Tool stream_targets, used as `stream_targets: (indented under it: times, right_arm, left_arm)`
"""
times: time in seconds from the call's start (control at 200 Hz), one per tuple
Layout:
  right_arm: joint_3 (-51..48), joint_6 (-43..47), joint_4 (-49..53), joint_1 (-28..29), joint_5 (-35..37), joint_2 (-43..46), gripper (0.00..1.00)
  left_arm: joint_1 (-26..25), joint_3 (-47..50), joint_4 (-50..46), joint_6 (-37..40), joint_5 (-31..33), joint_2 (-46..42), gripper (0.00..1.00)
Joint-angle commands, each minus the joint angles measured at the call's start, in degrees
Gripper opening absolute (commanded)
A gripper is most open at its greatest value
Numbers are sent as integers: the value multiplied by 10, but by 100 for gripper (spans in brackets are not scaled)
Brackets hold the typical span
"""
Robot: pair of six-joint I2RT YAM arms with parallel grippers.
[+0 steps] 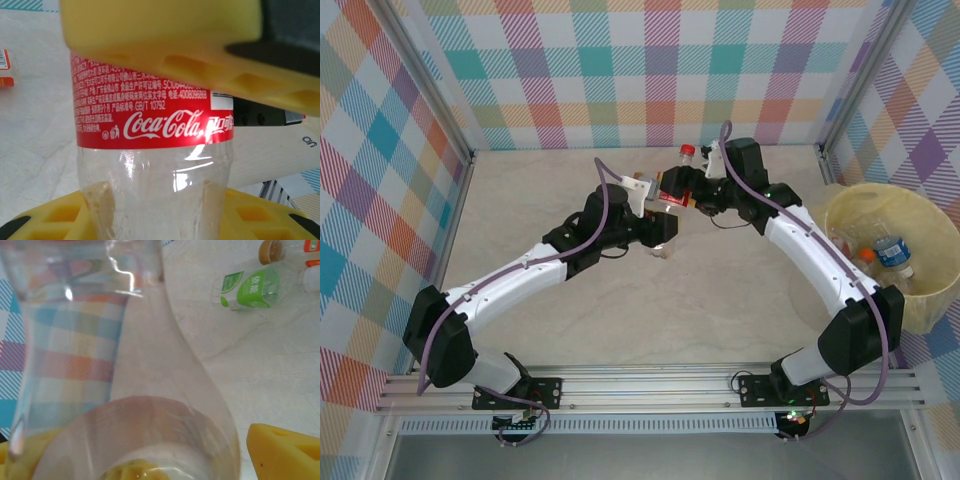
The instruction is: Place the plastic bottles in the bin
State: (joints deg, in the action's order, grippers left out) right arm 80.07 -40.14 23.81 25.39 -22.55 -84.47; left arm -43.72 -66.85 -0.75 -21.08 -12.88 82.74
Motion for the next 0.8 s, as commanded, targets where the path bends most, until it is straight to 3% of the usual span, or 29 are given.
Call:
stream_targets:
  times: [0.0, 0.415, 0.455, 0.61, 0.695, 0.795]
  right_arm:
    - [25, -14, -26, 7, 1, -8, 83]
    - [19, 4, -46, 6, 15, 11, 63]
    - [21, 7, -43, 6, 17, 11, 61]
    - [24, 28, -34, 6, 37, 21, 57]
    - [26, 44, -26, 5, 53, 27, 57]
    - [34, 64, -6, 2, 79, 31, 57]
  left_arm:
    - [3, 0, 27, 5, -7, -9, 47]
    - [3, 2, 26, -1, -13, -9, 50]
    - [4, 0, 24, -7, -13, -9, 55]
    - [22, 2, 42, -47, -55, -9, 89]
    - [24, 5, 43, -48, -63, -15, 97]
    - [30, 24, 66, -56, -70, -31, 100]
